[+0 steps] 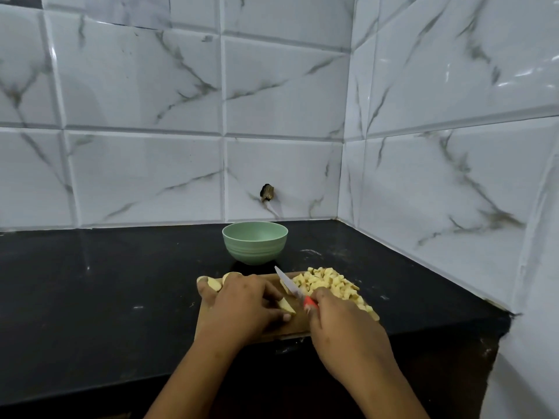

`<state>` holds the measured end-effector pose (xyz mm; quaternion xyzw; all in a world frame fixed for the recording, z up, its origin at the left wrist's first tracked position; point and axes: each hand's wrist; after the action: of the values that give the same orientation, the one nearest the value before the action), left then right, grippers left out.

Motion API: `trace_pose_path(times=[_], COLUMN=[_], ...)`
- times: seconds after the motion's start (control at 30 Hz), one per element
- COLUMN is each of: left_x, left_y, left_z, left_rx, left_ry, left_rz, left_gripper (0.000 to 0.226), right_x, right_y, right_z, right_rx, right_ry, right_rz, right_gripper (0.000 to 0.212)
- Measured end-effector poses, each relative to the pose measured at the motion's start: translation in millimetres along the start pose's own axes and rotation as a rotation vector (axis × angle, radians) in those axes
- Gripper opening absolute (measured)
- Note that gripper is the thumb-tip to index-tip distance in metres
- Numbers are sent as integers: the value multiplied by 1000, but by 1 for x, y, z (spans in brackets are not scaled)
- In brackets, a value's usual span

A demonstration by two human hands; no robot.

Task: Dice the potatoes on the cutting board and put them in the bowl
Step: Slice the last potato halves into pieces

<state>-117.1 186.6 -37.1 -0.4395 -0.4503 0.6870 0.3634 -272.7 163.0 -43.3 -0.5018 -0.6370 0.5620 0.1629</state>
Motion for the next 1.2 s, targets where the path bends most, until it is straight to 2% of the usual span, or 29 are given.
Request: trace_pose_path(times=[0.33, 0.6, 0.73, 1.0, 1.2], left_x=[7, 8, 0, 4, 11], left_y=[21, 25, 32, 25, 23], left_z=[-2, -5, -13, -4, -1], left_rx=[155, 161, 261, 191, 196], left_ry=[-52, -24, 16, -3, -28], left_rz=[143, 178, 167, 184, 209], left_gripper=[28, 30, 28, 22, 27], right_x=[30, 29, 24, 3, 20], right_y=[-11, -9, -7, 0, -4], right_z=[-2, -2, -2, -19, -14], right_rx=[45, 74, 110, 218, 246], right_ry=[-45, -71, -81, -59, -111], right_rz=[9, 39, 17, -78, -80], right_gripper=[35, 34, 33, 23, 30])
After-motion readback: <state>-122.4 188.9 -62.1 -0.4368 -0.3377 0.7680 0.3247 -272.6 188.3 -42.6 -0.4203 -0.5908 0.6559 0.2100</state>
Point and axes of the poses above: each hand's wrist, its own x-axis away from the middle knuckle, its own y-axis out of the palm, z = x × y, and after that the axes turned 3 degrees about y, right-handed
